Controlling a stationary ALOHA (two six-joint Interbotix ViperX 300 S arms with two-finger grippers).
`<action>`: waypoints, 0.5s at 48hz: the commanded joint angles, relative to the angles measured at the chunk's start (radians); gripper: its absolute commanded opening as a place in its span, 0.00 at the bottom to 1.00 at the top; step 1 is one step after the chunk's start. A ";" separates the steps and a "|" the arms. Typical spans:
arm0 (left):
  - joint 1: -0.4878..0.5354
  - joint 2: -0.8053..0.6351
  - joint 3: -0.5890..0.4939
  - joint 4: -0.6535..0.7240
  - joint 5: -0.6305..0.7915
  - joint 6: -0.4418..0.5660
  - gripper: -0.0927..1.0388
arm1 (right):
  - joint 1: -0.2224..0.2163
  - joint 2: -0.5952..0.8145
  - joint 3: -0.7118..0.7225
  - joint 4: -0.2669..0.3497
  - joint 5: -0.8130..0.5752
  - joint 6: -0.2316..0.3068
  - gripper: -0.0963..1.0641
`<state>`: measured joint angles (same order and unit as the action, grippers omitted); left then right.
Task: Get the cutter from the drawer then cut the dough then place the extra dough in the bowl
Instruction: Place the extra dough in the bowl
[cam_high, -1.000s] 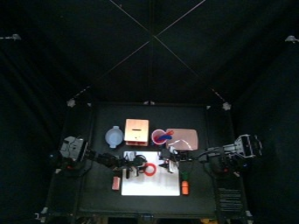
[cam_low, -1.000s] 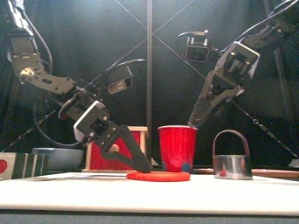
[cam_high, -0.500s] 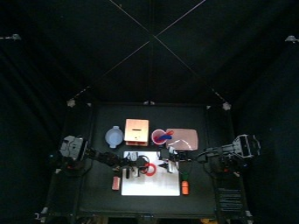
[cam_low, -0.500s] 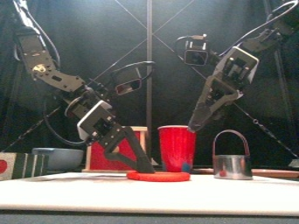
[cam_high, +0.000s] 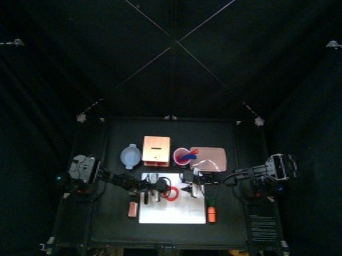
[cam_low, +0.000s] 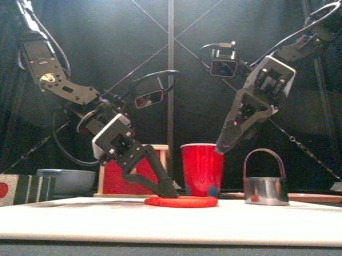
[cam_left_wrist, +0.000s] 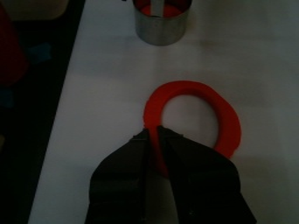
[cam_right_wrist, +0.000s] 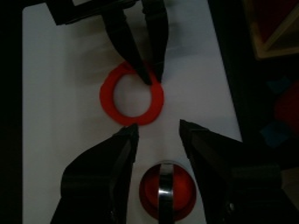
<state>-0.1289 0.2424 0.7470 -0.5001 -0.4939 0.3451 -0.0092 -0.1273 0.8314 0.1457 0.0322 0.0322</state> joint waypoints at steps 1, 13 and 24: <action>0.005 -0.110 0.003 0.005 -0.041 0.008 0.58 | -0.014 -0.020 -0.015 0.006 -0.008 0.000 0.77; 0.086 -0.304 0.034 0.055 -0.020 0.097 0.58 | -0.046 -0.023 -0.017 -0.008 -0.008 -0.002 0.77; 0.210 -0.477 0.038 0.028 0.149 0.235 0.58 | -0.057 -0.021 -0.018 -0.009 -0.009 -0.005 0.77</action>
<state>0.0291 -0.1595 0.7946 -0.4556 -0.4111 0.5492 -0.0598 -0.1273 0.8314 0.1381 0.0337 0.0307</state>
